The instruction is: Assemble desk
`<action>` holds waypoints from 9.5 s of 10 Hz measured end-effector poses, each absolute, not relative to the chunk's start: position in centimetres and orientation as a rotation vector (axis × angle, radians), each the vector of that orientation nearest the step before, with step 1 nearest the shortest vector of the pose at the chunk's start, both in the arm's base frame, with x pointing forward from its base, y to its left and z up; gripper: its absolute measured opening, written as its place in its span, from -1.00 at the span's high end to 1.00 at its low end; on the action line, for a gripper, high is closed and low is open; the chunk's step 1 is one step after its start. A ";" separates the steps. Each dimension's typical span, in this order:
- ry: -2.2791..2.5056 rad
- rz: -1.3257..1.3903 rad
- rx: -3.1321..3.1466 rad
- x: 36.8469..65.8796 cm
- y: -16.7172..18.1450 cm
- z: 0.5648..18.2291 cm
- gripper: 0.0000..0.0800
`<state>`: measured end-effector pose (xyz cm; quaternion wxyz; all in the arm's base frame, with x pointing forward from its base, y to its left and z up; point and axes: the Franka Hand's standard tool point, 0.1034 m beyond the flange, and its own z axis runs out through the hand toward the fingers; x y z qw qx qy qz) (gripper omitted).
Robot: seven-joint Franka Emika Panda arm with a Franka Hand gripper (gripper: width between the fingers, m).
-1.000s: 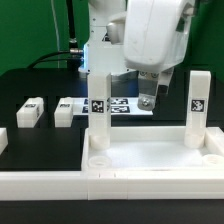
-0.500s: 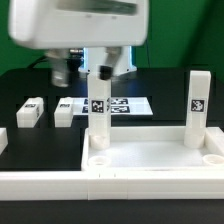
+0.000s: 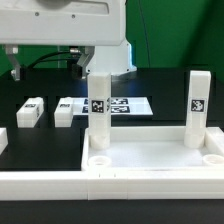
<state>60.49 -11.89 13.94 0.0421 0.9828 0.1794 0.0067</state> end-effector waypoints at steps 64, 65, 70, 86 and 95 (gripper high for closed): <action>-0.881 -0.379 3.214 53.3 -1.8 18.3 0.27; -0.890 -0.337 3.219 52.7 -1.5 18.6 0.27; -1.044 0.266 3.152 59.0 2.8 22.1 0.27; -0.834 0.554 3.091 63.5 11.5 18.6 0.27; -0.806 0.508 3.077 63.4 11.6 15.5 0.27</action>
Offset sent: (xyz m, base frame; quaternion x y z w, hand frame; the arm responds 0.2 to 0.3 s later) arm -0.0626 -0.0622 -0.0218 0.1113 -0.0141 0.3300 0.9373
